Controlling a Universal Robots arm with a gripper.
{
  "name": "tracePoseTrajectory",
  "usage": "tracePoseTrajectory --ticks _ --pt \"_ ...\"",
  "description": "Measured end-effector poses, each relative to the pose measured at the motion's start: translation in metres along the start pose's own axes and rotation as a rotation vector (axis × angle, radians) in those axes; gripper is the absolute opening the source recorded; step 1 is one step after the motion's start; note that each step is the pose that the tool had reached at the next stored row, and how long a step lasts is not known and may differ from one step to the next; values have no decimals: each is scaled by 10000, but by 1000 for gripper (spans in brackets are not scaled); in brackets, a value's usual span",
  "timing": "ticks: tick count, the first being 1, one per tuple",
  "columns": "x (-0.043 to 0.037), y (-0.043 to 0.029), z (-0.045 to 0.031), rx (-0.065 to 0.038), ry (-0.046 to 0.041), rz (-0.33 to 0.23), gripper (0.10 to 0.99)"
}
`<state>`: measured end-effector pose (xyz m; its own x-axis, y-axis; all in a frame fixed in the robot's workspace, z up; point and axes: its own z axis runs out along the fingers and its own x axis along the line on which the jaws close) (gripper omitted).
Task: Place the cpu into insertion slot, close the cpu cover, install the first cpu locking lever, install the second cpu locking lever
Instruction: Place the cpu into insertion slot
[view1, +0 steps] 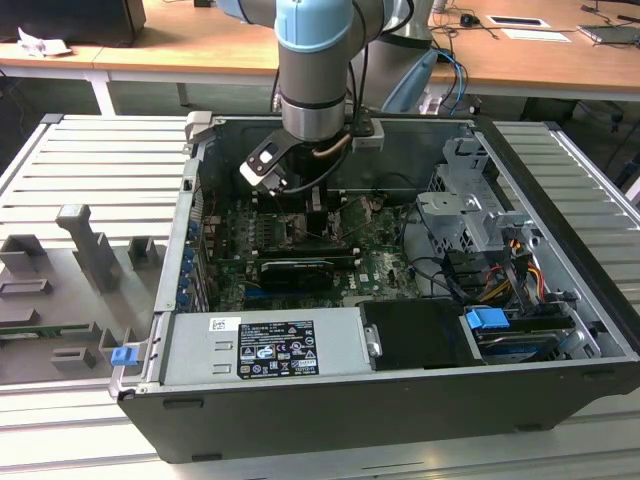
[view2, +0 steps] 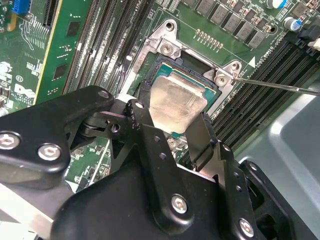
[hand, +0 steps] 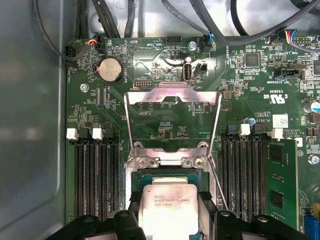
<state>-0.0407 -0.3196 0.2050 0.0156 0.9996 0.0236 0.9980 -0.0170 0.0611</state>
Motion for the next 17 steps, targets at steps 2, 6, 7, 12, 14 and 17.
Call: tracePoseTrajectory --ticks 2,6,7,12,14,17 --pt "0 -1 14 -1 -1 8 529" --pt "0 -1 15 1 -3 11 529" --pt "0 -1 15 0 -3 11 529" --pt "0 -1 16 0 -4 12 537" --pt "0 0 13 0 -4 11 604" --pt "1 3 -38 0 -3 12 604"
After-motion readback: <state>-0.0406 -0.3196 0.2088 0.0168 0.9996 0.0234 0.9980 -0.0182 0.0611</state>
